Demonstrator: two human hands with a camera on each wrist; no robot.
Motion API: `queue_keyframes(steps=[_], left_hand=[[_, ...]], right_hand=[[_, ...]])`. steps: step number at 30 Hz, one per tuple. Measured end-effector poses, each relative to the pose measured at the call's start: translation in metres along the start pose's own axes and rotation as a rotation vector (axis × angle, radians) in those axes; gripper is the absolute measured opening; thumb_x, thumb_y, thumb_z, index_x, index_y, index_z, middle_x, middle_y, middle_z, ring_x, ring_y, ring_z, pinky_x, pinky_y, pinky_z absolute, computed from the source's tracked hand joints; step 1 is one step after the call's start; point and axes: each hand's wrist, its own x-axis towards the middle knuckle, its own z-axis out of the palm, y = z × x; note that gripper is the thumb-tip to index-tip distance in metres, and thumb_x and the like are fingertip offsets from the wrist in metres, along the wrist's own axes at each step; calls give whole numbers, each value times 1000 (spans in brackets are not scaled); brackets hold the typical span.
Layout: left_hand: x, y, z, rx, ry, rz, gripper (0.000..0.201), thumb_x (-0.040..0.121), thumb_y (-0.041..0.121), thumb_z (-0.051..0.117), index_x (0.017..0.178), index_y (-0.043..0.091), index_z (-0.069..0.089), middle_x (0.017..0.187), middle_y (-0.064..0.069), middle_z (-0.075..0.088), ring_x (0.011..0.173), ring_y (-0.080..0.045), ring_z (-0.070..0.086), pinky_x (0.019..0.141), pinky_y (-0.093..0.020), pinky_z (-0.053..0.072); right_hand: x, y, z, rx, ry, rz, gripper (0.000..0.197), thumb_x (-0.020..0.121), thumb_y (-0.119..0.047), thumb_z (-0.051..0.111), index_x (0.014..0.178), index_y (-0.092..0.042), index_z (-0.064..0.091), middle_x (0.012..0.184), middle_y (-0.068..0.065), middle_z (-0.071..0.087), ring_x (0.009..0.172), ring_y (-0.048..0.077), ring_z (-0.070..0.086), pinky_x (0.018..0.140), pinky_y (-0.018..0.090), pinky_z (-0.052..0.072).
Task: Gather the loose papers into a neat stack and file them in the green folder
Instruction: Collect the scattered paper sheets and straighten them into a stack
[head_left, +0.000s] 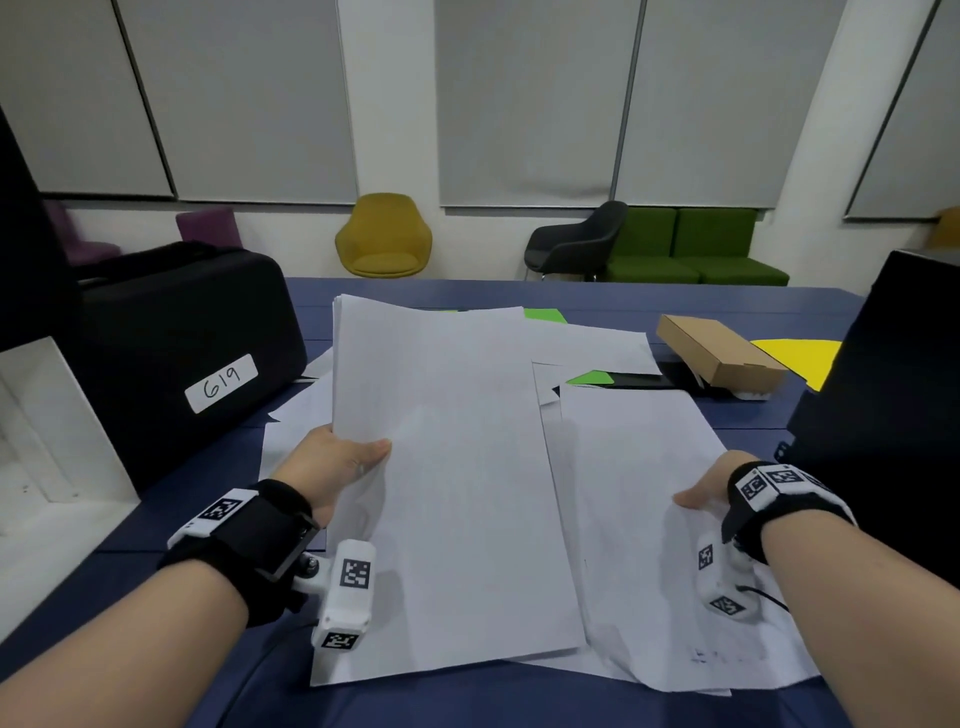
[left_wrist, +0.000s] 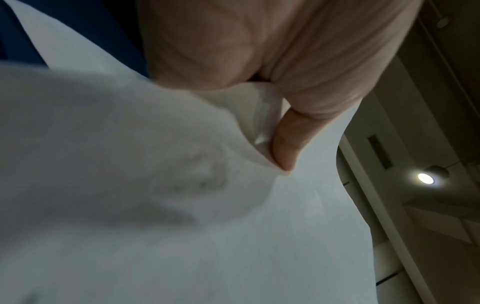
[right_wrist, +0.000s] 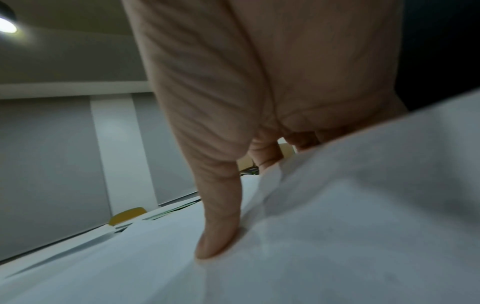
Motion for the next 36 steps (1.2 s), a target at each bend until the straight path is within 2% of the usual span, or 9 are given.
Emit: queue_keyframes(steps=[6,11,14,16,18,23,26,28,36], left_hand=[[-8,-2,-11,7,-3,8,30,90,-7,57,120,-9,60,116,-26,66,109,-42,63,102,-52,46],[-14,-3,-25,-10,1,0,27,91,-8,54,117,-10,60,114,-28,66,99,-40,65,90,-47,51],[-17,0,-29,-24,13,9,25,91,-8,55,115,-8,61,113,-27,67,102,-41,65,92,-49,50],[-19,1,-29,-20,21,22,25,91,-7,56,114,-6,62,113,-26,68,107,-42,64,99,-53,47],[-22,2,-29,-14,25,36,22,90,-8,57,111,-5,64,111,-25,68,105,-42,64,98,-53,47],[-28,2,-28,-5,27,67,19,89,-9,57,106,-3,66,107,-25,70,94,-37,67,91,-49,52],[-30,3,-29,-13,33,74,18,89,-7,59,104,-2,67,107,-25,70,99,-41,66,98,-57,48],[-31,5,-29,-13,39,80,19,85,-4,64,103,-1,68,105,-23,71,101,-42,66,98,-58,47],[-42,16,-28,4,80,137,16,88,-5,59,99,-1,69,95,-18,72,86,-32,66,86,-43,51]], right_hand=[[10,13,7,27,-36,-27,65,80,-44,73,127,-3,55,125,12,61,115,26,59,85,28,45],[18,24,3,57,43,-85,67,82,-30,73,137,-4,46,139,16,50,130,30,44,97,31,43],[16,29,-8,83,145,-166,20,77,-17,69,94,-10,60,110,18,56,110,34,53,76,34,48],[14,31,-15,158,233,-250,30,74,-8,66,63,-13,39,78,11,45,75,29,51,53,30,31],[2,32,-21,223,359,-328,40,75,-5,66,60,-14,30,65,7,38,60,25,42,53,31,26],[-31,35,-42,370,473,-407,22,81,-15,71,87,-18,49,90,7,63,83,31,59,71,38,46],[-59,33,-61,528,502,-499,61,81,-11,75,131,-21,42,118,4,61,110,29,58,92,43,47],[-83,31,-75,602,509,-562,64,83,-11,73,138,-20,40,110,-2,60,103,22,58,87,38,47],[-150,40,-114,951,425,-870,3,71,-31,73,73,-34,73,73,-21,73,60,-3,67,54,14,54]])
